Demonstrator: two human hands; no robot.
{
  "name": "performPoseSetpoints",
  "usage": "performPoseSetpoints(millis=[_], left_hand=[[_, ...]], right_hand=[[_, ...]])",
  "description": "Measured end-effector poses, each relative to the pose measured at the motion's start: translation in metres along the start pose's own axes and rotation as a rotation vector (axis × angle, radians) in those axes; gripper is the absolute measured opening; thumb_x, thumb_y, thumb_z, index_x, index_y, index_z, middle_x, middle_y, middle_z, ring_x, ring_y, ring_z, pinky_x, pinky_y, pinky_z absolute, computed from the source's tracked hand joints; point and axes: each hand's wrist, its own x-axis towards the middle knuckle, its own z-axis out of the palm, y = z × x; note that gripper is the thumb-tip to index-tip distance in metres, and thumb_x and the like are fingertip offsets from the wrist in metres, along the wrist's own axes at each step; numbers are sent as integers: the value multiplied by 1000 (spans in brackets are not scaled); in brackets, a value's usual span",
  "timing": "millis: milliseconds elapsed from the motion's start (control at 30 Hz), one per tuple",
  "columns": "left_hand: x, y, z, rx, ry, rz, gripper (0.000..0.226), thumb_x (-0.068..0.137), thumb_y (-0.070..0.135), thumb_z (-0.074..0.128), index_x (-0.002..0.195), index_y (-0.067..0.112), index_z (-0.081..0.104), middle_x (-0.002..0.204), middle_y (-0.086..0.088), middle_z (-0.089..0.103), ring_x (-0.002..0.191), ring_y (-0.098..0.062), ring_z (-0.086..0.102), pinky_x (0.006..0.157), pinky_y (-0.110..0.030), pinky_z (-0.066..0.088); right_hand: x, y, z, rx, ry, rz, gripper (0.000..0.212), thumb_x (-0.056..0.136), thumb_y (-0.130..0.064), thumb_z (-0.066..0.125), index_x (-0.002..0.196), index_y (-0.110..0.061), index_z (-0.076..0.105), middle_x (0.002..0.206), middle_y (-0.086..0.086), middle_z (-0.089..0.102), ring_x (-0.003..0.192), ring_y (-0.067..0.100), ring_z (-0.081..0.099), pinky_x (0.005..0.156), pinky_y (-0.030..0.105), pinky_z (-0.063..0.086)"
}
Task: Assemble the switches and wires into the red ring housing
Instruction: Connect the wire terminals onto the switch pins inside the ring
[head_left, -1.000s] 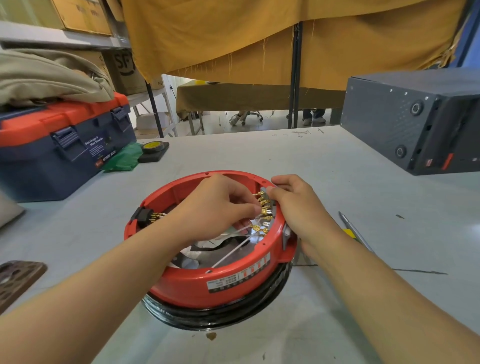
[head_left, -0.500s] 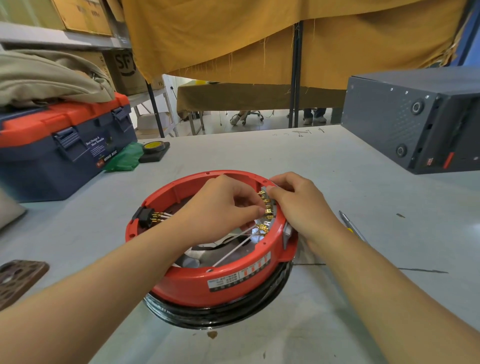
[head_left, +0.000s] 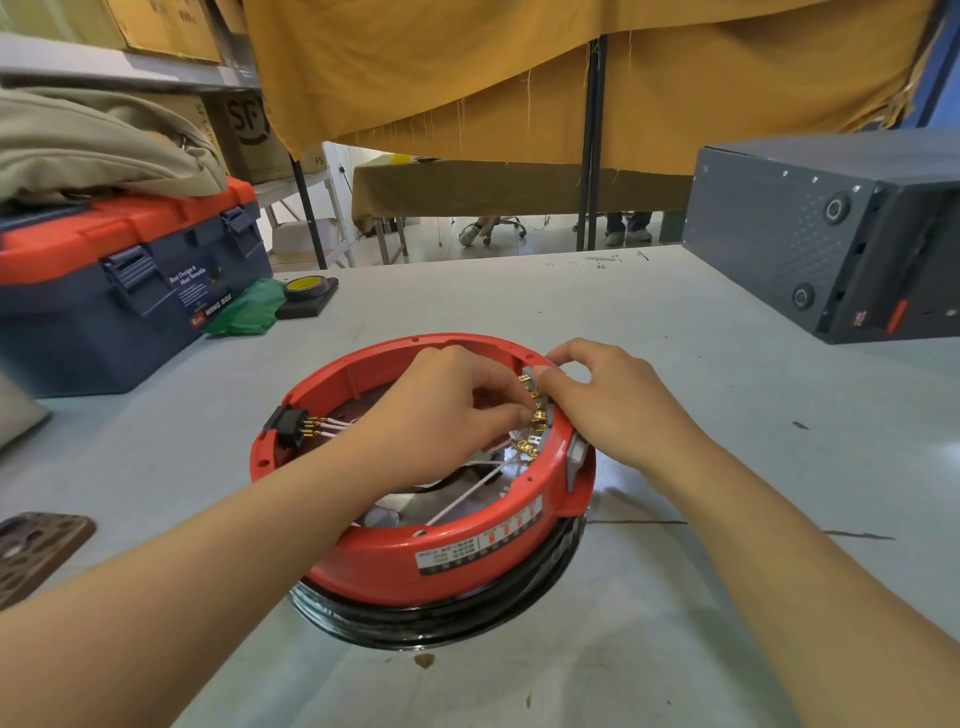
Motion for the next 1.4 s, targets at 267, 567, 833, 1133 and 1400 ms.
performPoseSetpoints(millis=[267,567,833,1133,1400], left_hand=[[0,1,1,18,13,41,11,86,16,64,84,21,74,78,7,71,71,-3,60,66,-18,47],[1,1,1,33,12,57,11,86,14,64,86,17,74,77,10,68,77,2,58,63,-4,41],[2,2,2,36,18,56,12,86,13,63,84,18,74,79,8,70,74,-1,59,67,-13,45],[5,2,-1,72,-24,106,12,86,11,63,83,17,74,73,8,68,70,-5,59,64,-15,46],[9,5,-6,122,-72,154,12,84,9,64,80,14,73,68,5,68,66,-4,59,61,-13,45]], right_hand=[[1,3,3,34,24,-11,28,92,-43,50,112,-26,61,96,-1,66,77,9,63,66,19,47],[-1,0,3,-19,17,-11,32,93,-44,48,116,-25,59,100,2,66,83,16,64,79,34,52],[-2,-3,3,-51,14,0,33,93,-43,47,119,-24,58,102,5,66,89,21,64,84,41,51],[-2,-3,4,-74,9,-4,34,94,-41,45,120,-23,57,101,8,67,92,27,63,85,45,51],[-3,-4,3,-89,18,-9,34,93,-39,44,120,-23,57,106,9,67,96,27,62,87,44,50]])
